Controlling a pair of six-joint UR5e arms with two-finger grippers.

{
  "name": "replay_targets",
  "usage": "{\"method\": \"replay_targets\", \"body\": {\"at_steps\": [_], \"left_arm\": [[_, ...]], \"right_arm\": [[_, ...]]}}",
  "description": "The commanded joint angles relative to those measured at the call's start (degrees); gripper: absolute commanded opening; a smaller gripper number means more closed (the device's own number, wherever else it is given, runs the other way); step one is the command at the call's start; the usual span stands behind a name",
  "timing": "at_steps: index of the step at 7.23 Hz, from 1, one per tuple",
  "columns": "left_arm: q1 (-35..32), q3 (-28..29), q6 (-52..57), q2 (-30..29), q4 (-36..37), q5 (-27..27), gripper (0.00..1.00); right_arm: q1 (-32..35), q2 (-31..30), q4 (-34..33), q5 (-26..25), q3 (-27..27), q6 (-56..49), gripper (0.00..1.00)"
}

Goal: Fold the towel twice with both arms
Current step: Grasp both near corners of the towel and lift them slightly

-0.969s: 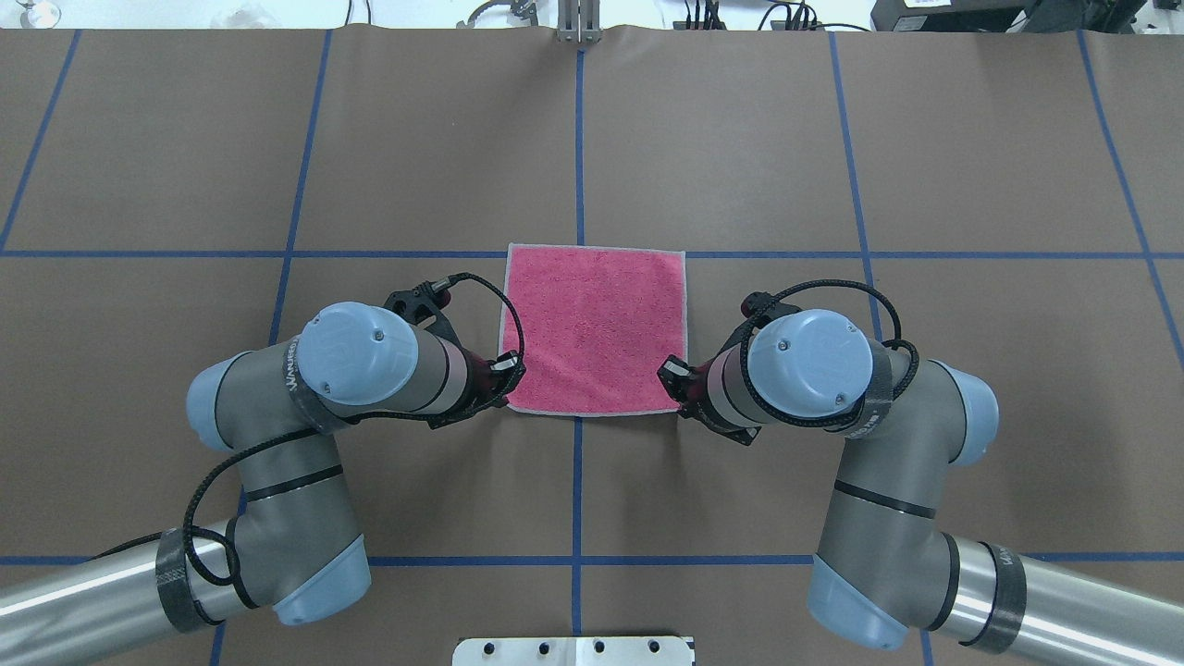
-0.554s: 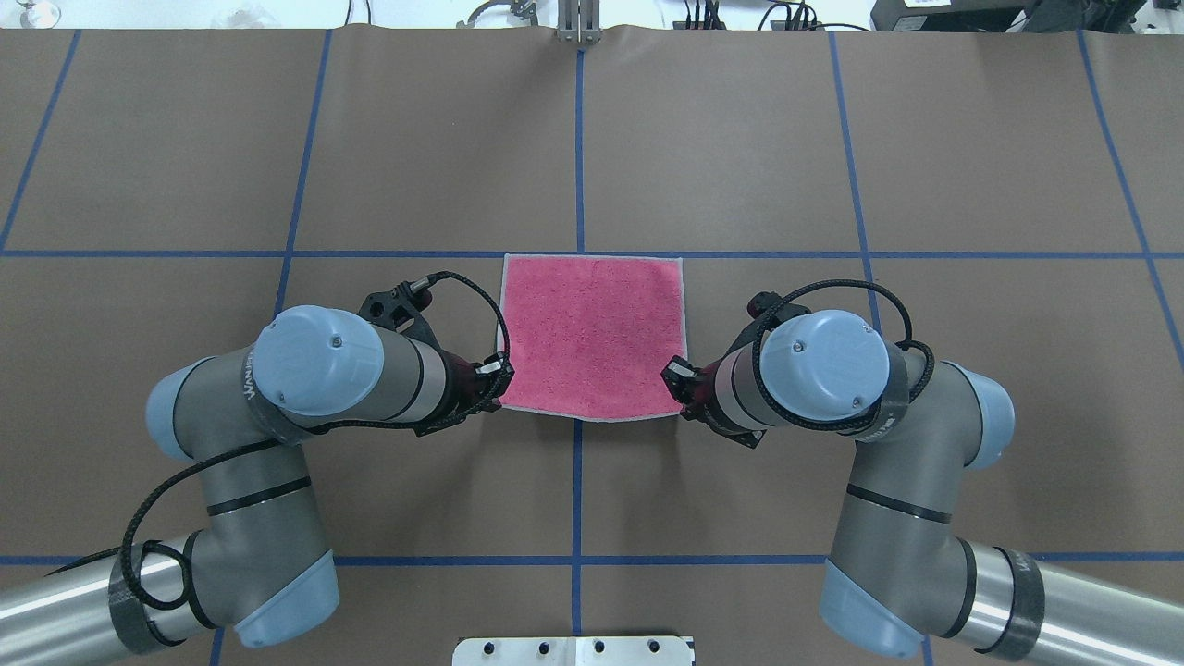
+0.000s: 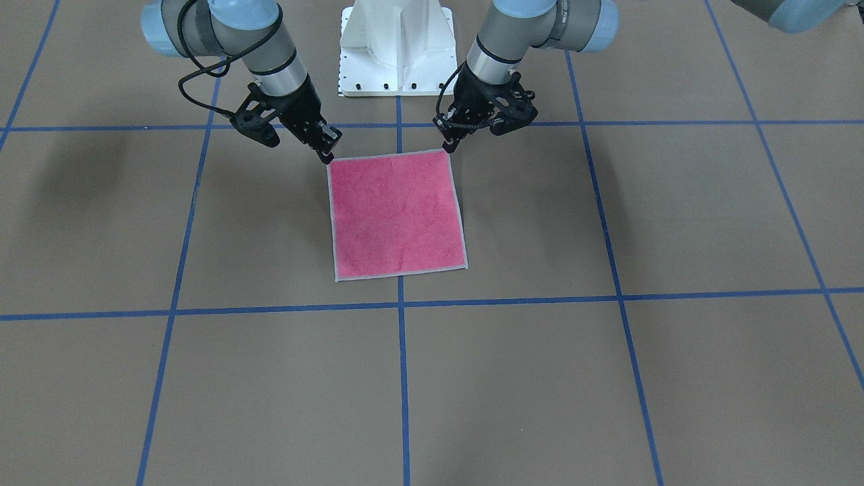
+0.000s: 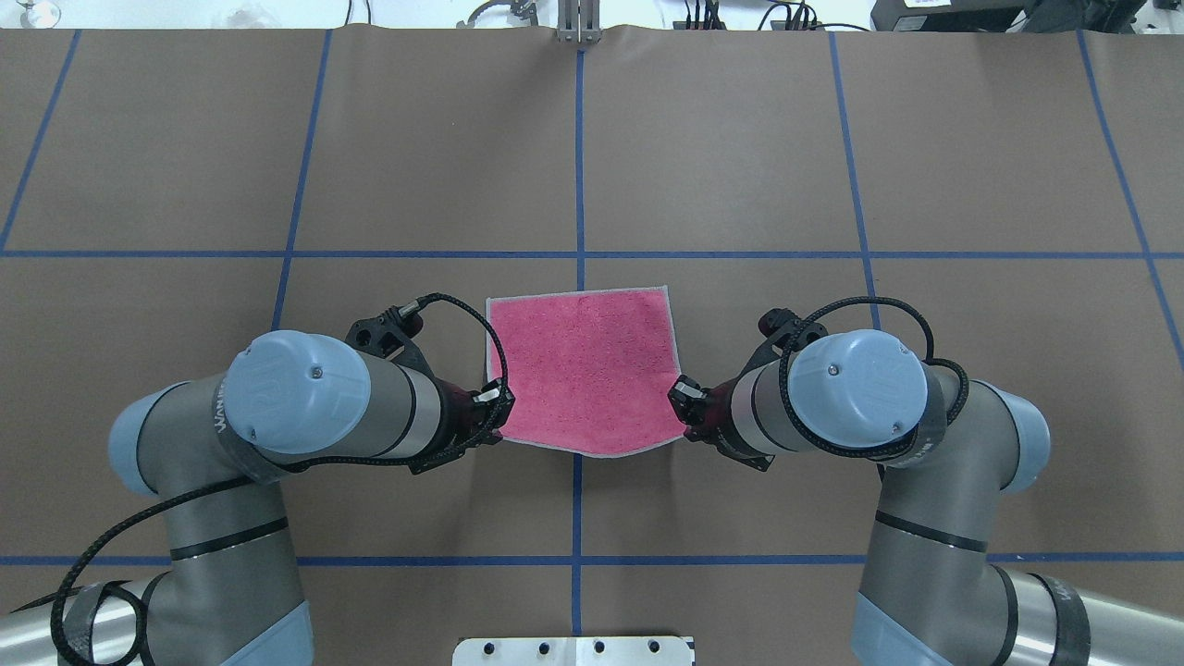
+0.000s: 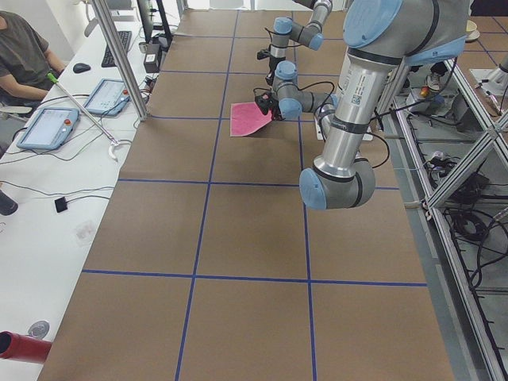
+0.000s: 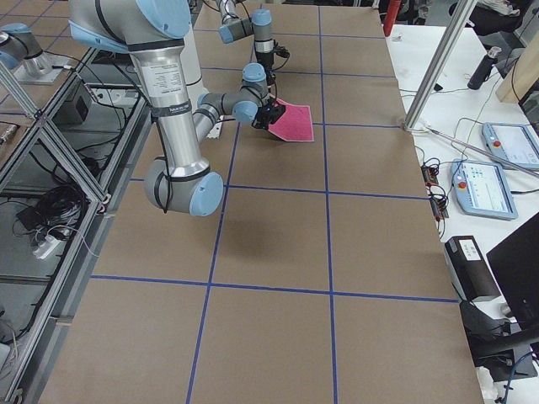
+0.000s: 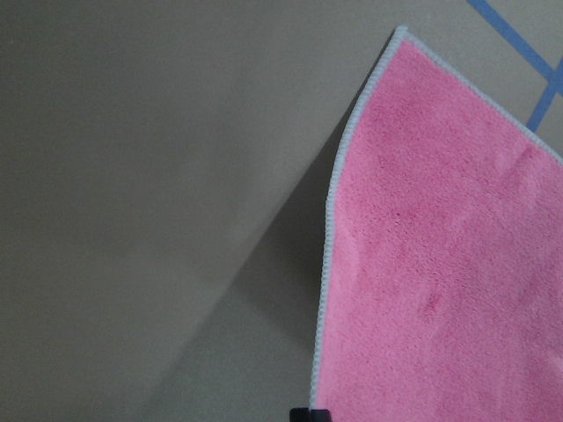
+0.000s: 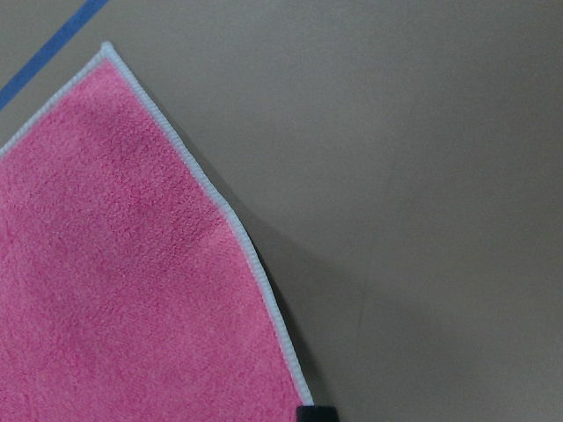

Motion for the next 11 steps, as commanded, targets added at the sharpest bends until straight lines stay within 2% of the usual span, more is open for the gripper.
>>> {"method": "replay_targets", "body": {"at_steps": [1, 11], "left_arm": [[0.8, -0.6, -1.5, 0.0, 0.6, 0.1, 0.00], [2.0, -0.2, -1.3, 0.8, 0.7, 0.0, 0.00]], "right_arm": [[-0.7, -1.3, -0.1, 0.1, 1.6, 0.1, 0.00], [-5.2, -2.8, 0.0, 0.0, 3.6, 2.2, 0.00]]}}
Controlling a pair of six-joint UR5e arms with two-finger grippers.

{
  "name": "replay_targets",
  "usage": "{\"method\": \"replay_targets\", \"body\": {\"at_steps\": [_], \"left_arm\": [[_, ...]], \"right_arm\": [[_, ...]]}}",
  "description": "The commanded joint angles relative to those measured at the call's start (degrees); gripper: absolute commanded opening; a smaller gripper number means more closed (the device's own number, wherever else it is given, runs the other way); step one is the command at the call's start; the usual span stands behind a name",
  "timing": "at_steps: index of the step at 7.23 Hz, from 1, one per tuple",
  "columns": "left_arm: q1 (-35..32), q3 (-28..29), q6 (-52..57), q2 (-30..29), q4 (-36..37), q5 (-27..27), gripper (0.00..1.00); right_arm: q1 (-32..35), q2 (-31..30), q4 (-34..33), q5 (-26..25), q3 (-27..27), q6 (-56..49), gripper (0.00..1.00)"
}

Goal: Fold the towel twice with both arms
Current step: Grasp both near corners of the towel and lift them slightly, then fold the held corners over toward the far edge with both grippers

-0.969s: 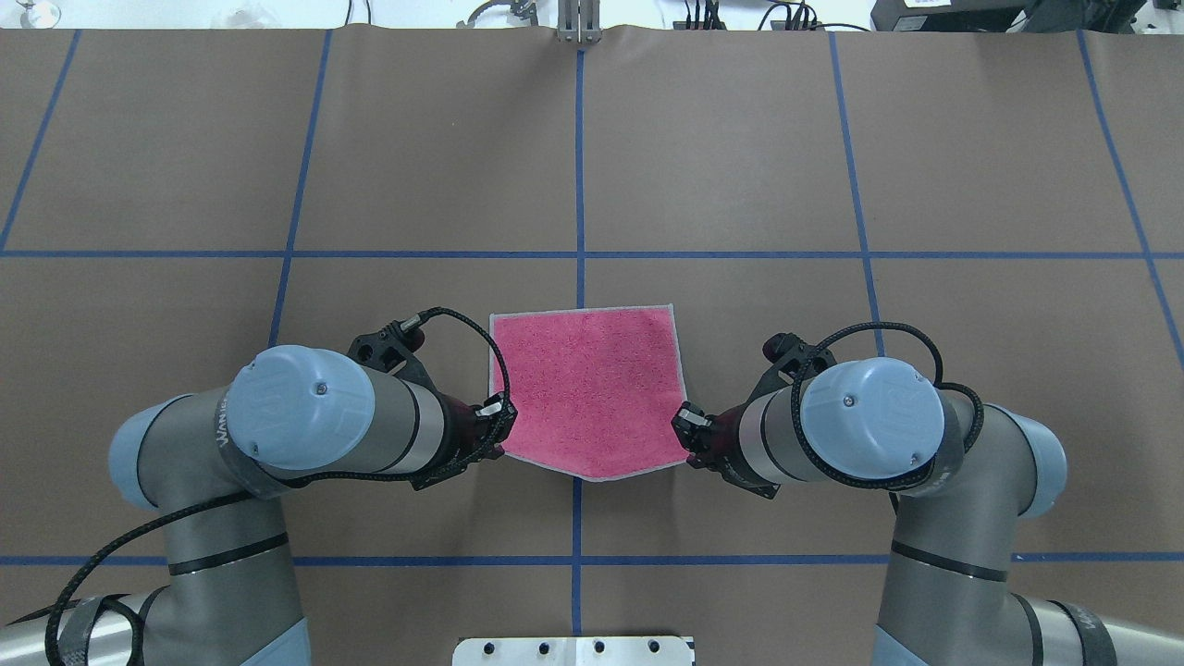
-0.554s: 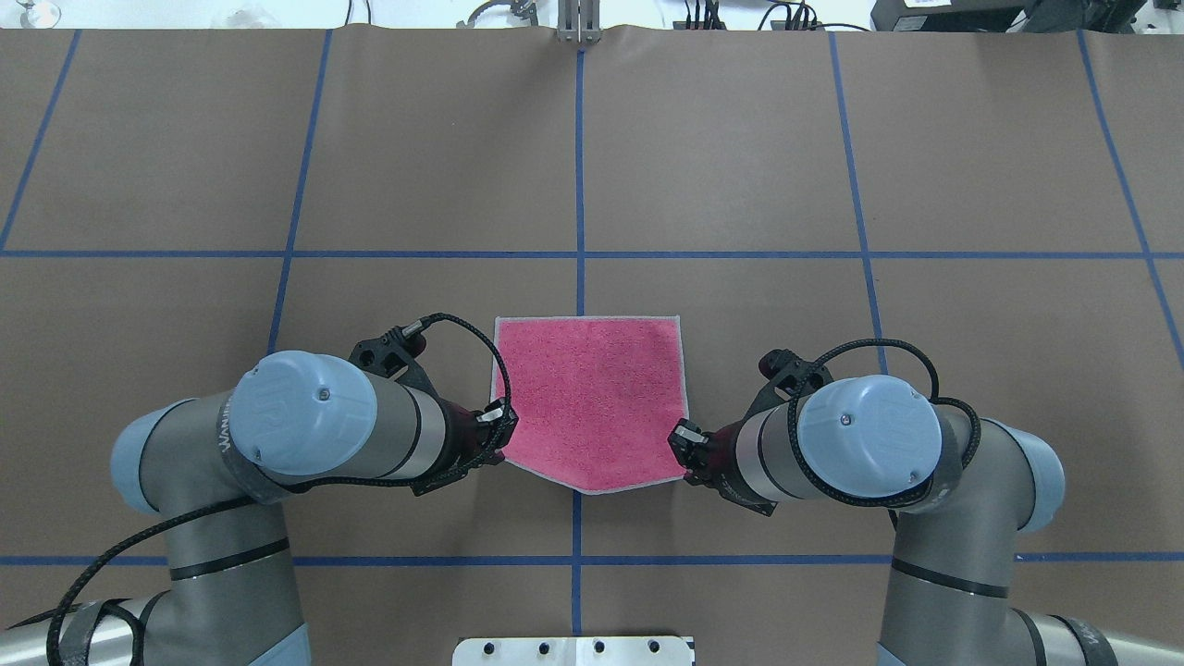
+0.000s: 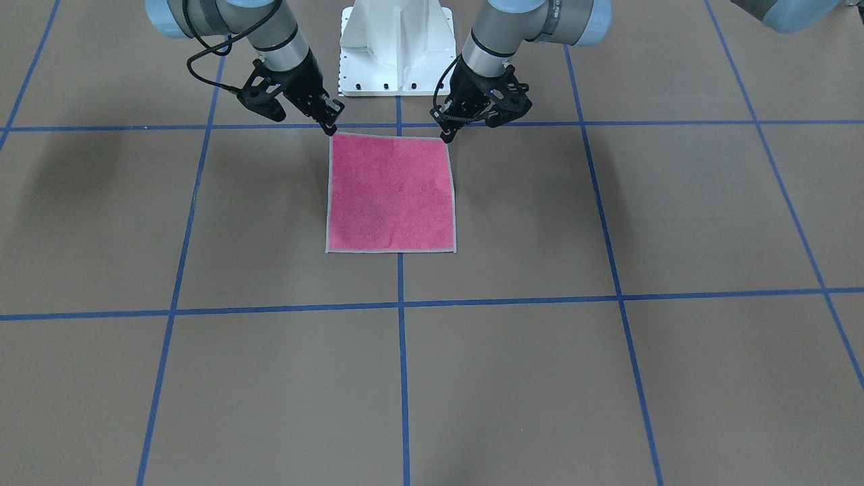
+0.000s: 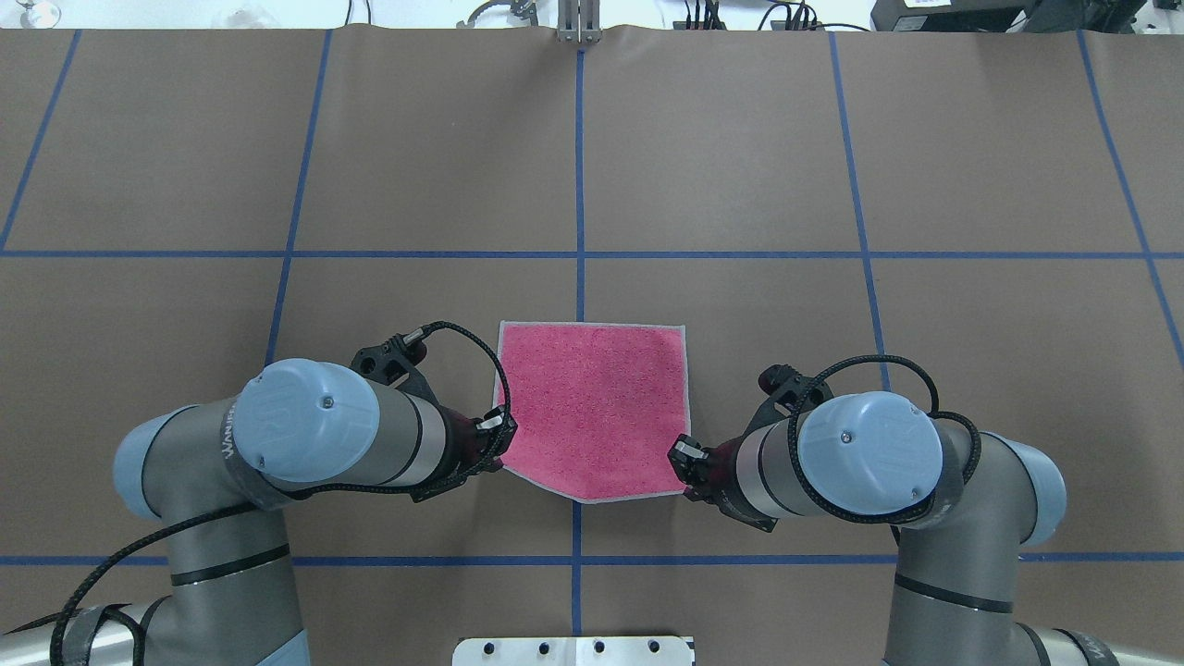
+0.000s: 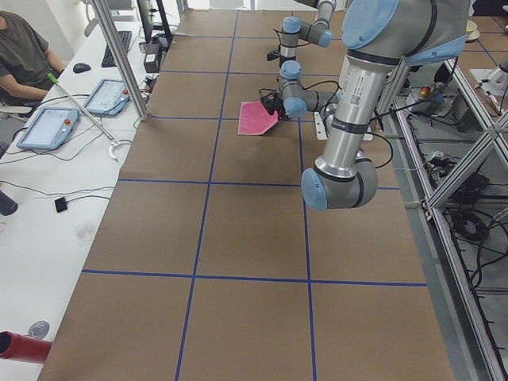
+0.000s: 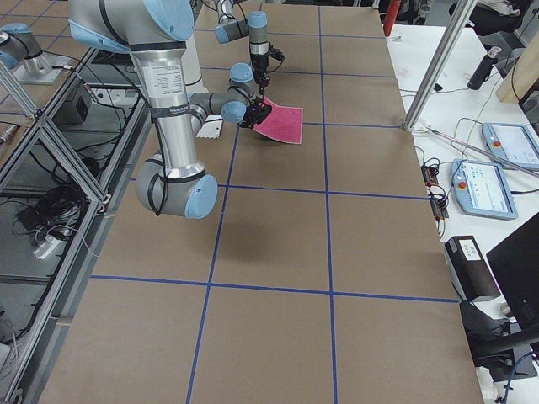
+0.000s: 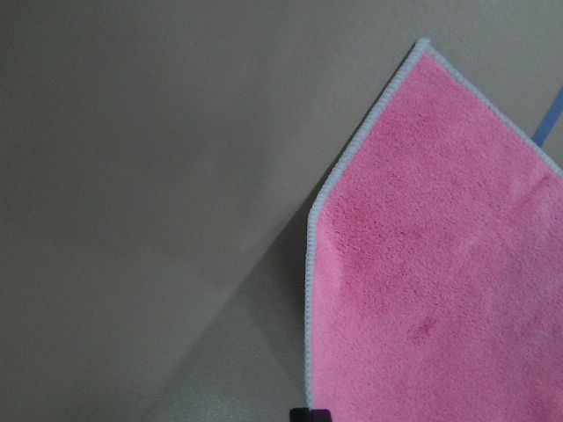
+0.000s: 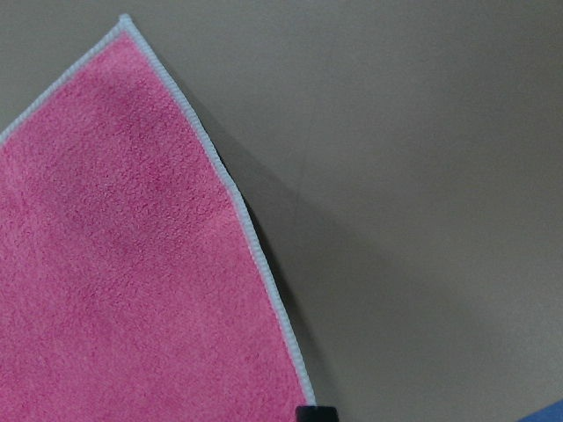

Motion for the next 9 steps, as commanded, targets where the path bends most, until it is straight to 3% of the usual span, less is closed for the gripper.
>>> {"method": "replay_targets", "body": {"at_steps": [1, 3, 5, 9], "left_arm": [[0.0, 0.0, 0.0, 0.1, 0.0, 0.0, 0.00], [0.2, 0.5, 0.1, -0.7, 0.0, 0.1, 0.00], [-1.9, 3.4, 0.6, -2.6, -0.2, 0.1, 0.00], [-5.0, 9.8, 0.6, -7.3, -0.5, 1.1, 0.00]], "right_arm": [[-0.6, -0.2, 0.0, 0.0, 0.2, 0.0, 0.00], [-0.3, 0.2, -0.1, 0.0, 0.4, -0.1, 0.00], [4.4, 1.1, -0.1, 0.0, -2.1, -0.3, 0.00], [11.1, 7.8, 0.2, 2.4, -11.6, -0.8, 0.00]]}}
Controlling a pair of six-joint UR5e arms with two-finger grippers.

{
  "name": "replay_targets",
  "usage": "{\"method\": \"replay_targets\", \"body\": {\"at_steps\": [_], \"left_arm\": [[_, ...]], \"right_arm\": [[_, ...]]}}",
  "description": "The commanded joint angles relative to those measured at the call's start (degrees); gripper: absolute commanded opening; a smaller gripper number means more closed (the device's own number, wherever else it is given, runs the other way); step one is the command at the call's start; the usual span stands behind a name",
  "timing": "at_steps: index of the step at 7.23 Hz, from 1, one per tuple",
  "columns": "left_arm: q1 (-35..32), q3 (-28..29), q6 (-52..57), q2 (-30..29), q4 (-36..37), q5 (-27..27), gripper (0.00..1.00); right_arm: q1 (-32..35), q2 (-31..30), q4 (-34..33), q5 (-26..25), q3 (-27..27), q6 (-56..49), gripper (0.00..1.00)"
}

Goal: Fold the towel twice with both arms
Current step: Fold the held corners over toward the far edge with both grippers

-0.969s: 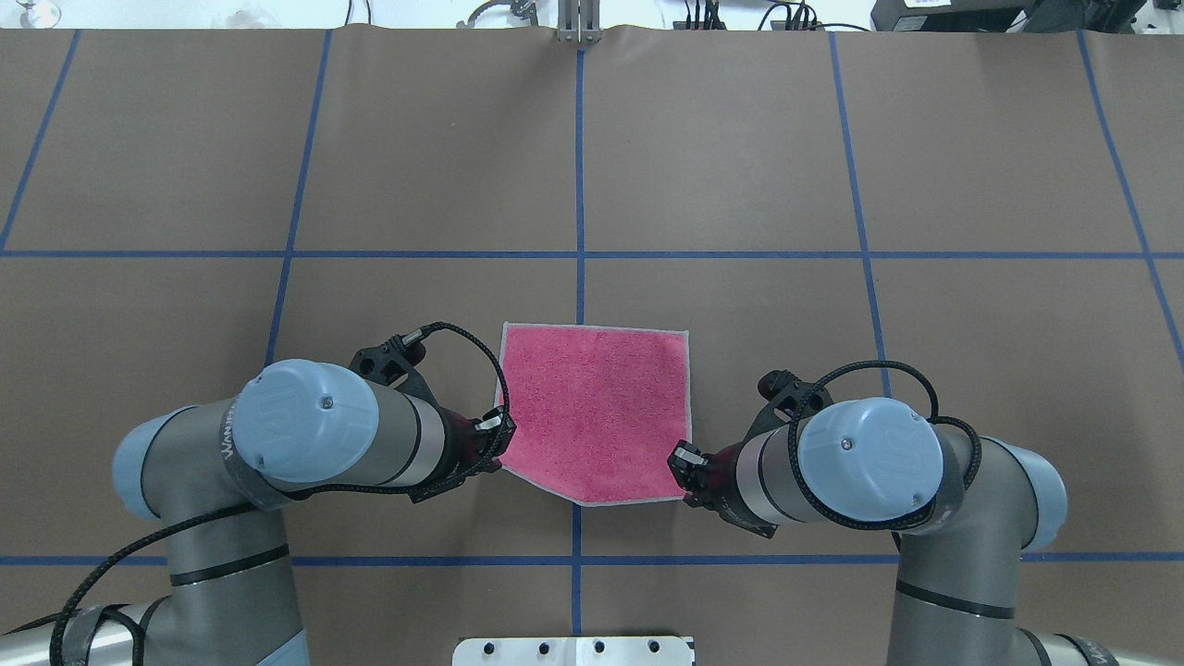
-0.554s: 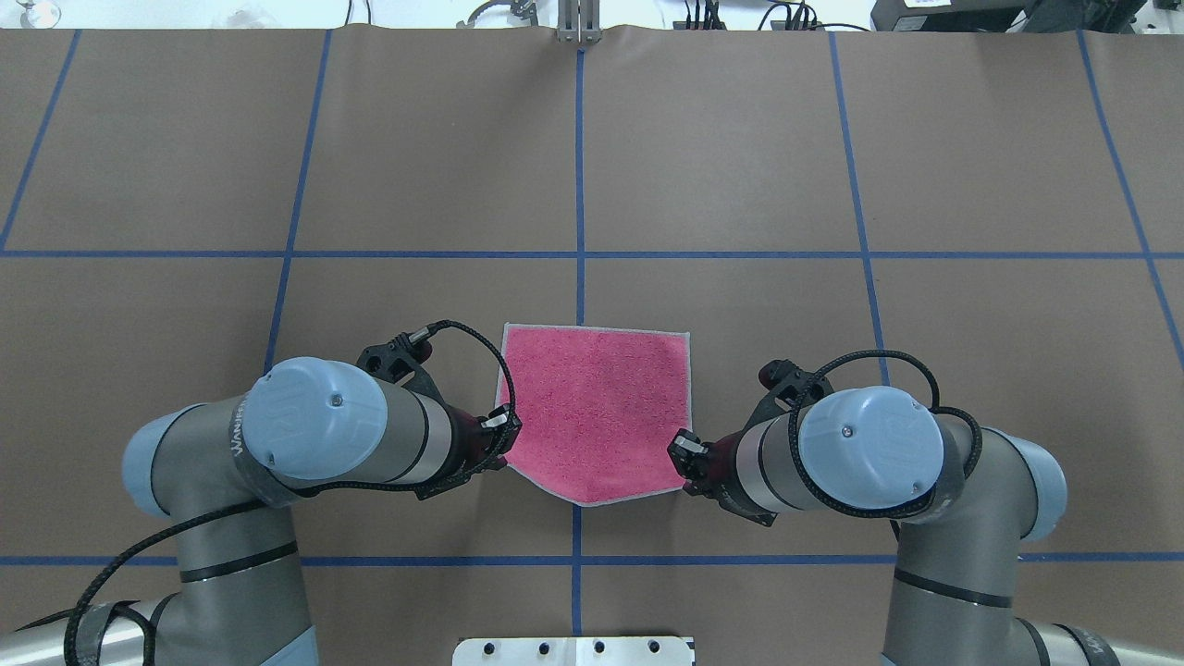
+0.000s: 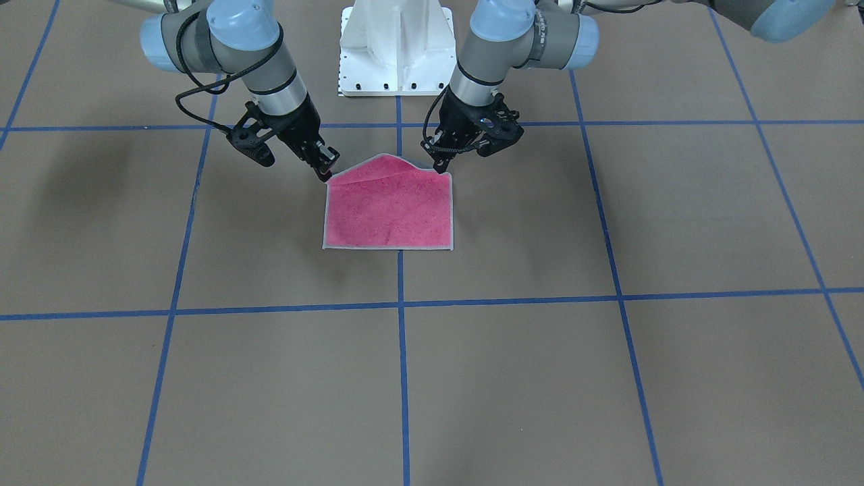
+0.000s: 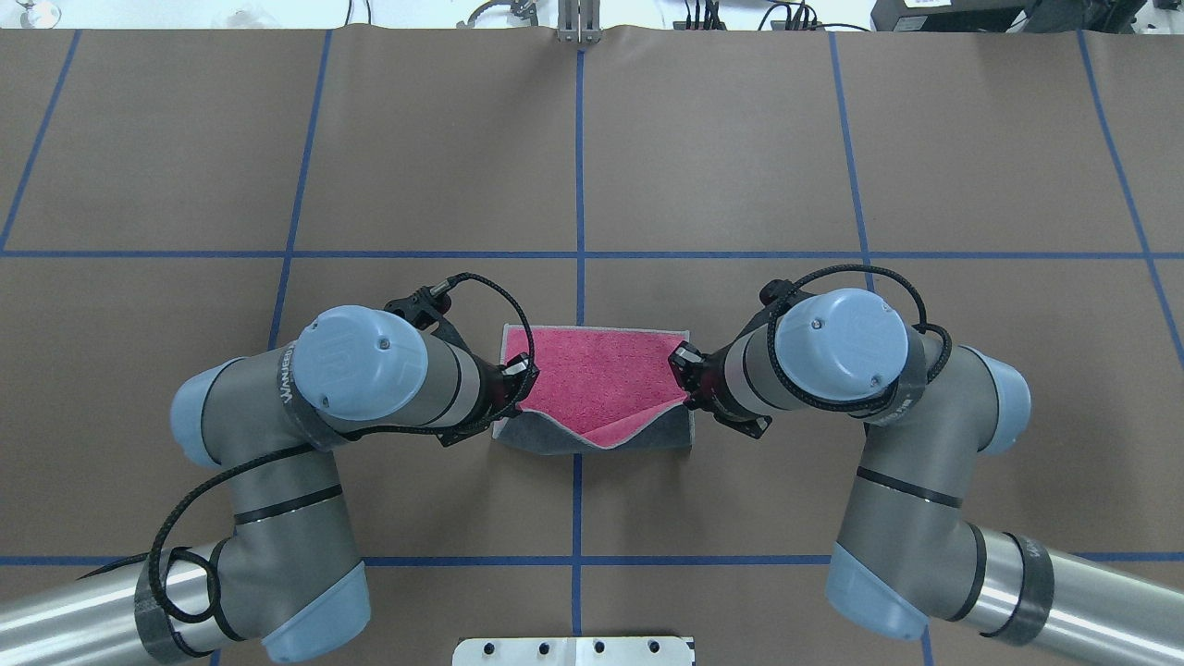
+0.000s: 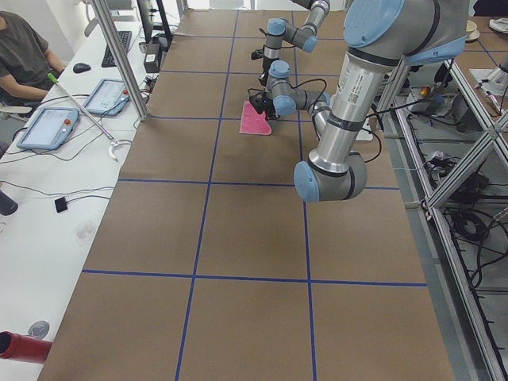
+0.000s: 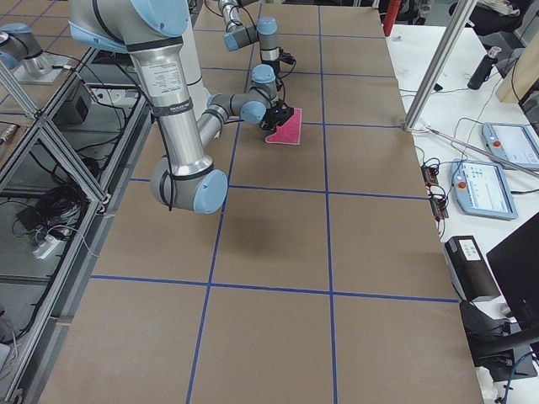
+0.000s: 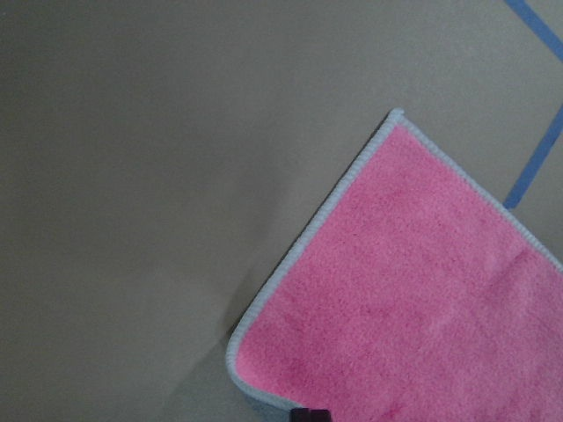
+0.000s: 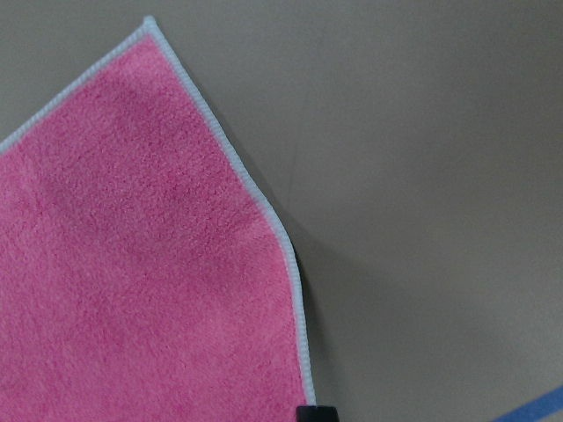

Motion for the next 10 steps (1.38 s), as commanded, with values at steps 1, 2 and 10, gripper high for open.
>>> {"method": "replay_targets", "body": {"at_steps": [1, 2, 10], "left_arm": [[-1.8, 2.3, 0.0, -0.9, -0.1, 0.1, 0.00], [-2.8, 3.1, -0.4, -1.0, -0.1, 0.1, 0.00], [-6.0, 11.5, 0.0, -6.6, -1.4, 0.3, 0.00]], "right_arm": [[2.7, 2.9, 0.1, 0.5, -4.5, -0.8, 0.00], [3.4, 3.9, 0.1, 0.5, -6.0, -0.9, 0.00], [4.7, 5.4, 0.2, 0.5, -8.7, -2.3, 0.00]]}}
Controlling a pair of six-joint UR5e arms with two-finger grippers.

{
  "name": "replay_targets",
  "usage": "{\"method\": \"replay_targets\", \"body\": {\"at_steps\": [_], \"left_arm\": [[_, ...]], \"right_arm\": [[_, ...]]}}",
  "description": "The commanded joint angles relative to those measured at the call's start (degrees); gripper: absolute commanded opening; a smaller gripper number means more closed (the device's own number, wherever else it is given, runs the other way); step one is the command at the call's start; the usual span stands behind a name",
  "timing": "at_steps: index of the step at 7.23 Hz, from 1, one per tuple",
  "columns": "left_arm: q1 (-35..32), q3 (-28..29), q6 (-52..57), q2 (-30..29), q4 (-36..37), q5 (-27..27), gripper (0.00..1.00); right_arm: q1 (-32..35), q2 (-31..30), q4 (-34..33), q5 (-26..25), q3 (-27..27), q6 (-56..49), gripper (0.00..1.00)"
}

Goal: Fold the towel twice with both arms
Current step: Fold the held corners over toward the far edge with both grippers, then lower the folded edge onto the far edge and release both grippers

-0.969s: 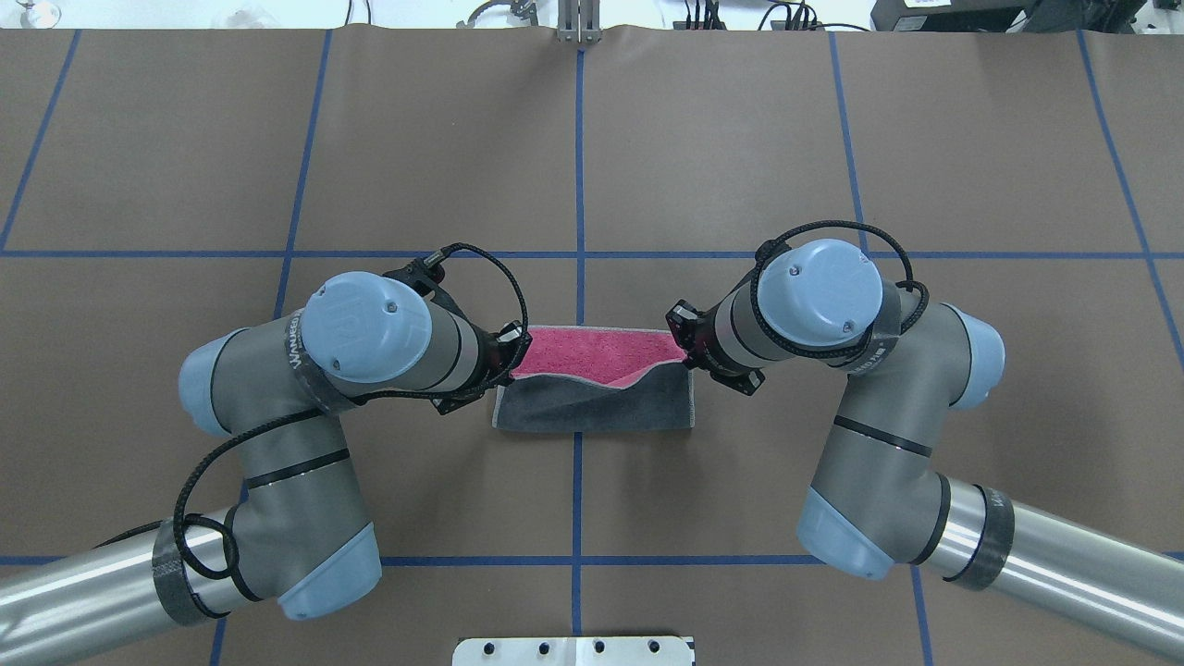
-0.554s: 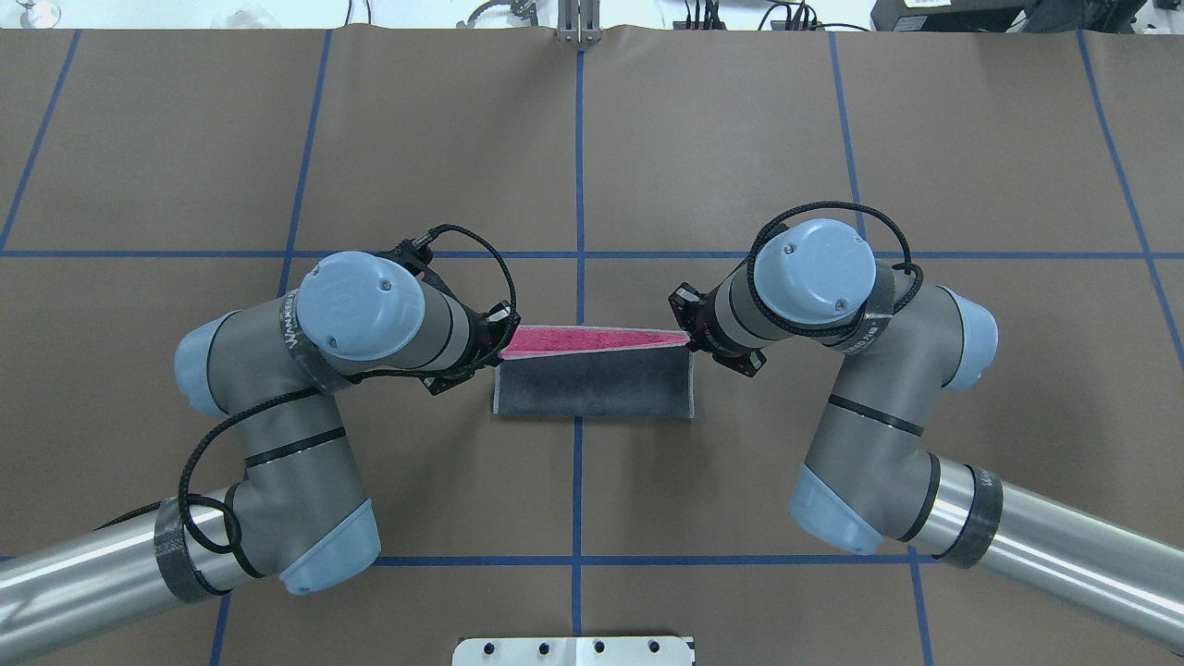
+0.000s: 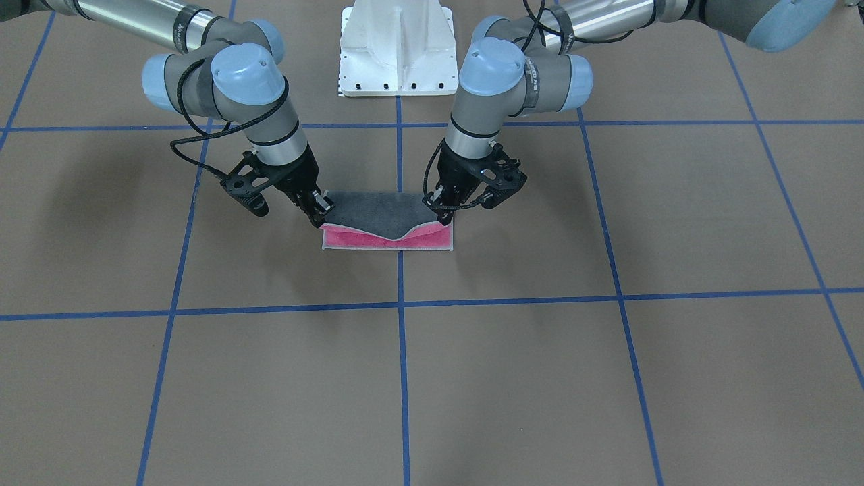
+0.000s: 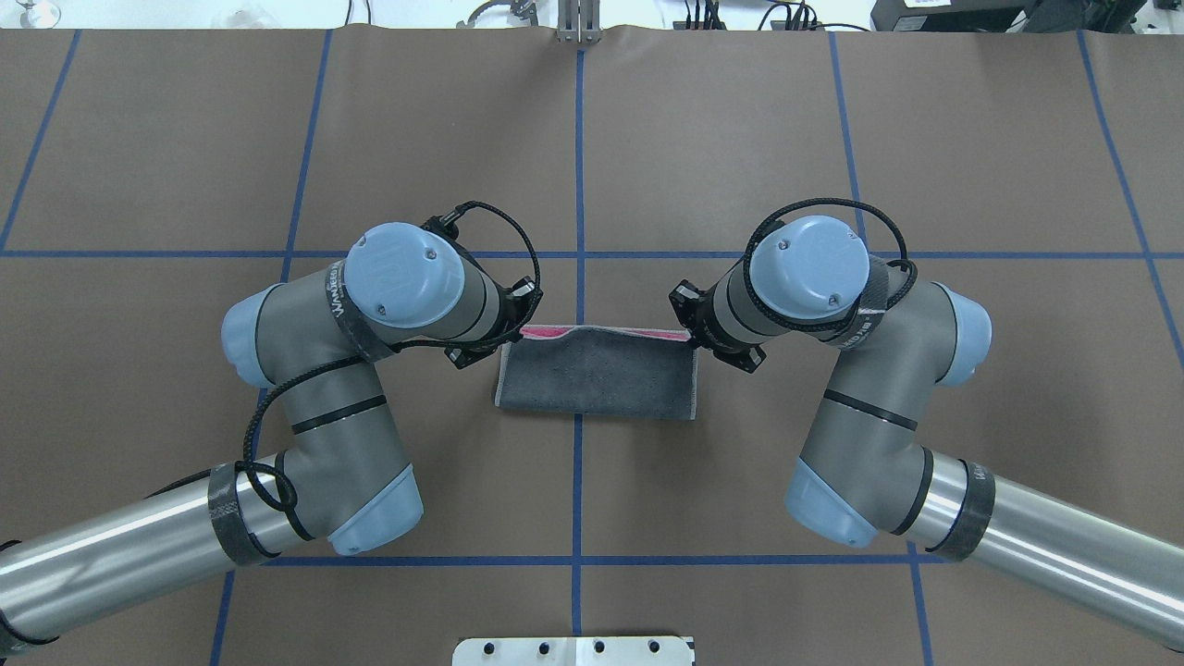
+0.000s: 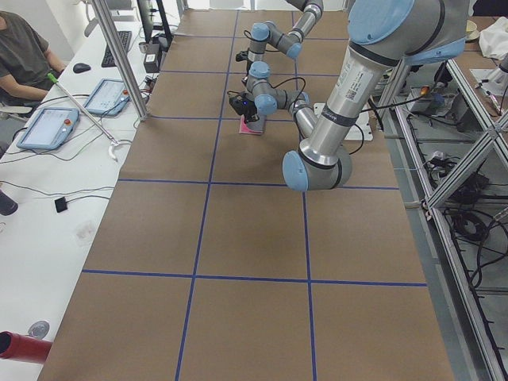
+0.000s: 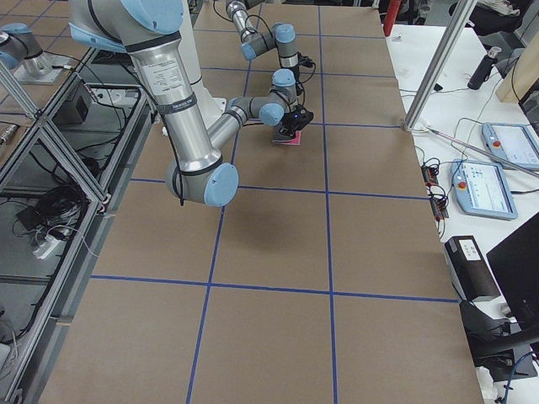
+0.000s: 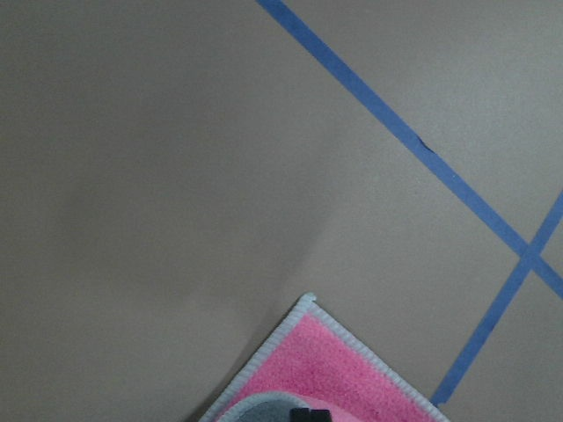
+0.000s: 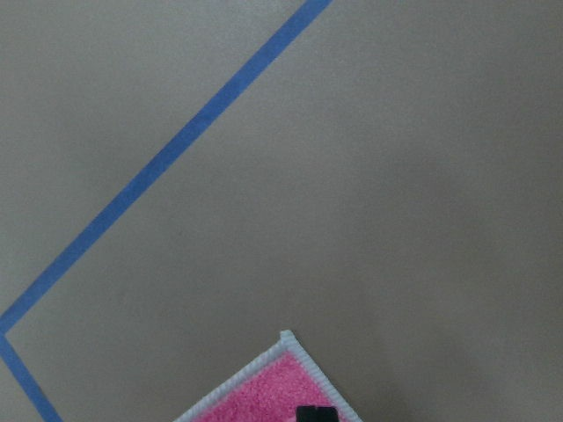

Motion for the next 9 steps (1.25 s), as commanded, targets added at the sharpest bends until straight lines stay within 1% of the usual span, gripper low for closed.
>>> {"method": "replay_targets", "body": {"at_steps": [1, 9], "left_arm": [[-0.8, 0.5, 0.2, -0.3, -0.2, -0.1, 0.00], [-1.1, 1.5, 0.4, 0.2, -0.8, -0.2, 0.00]], "right_arm": [[0.1, 0.3, 0.0, 0.0, -0.2, 0.0, 0.00], [0.5, 0.9, 0.1, 0.0, -1.4, -1.5, 0.00]]}}
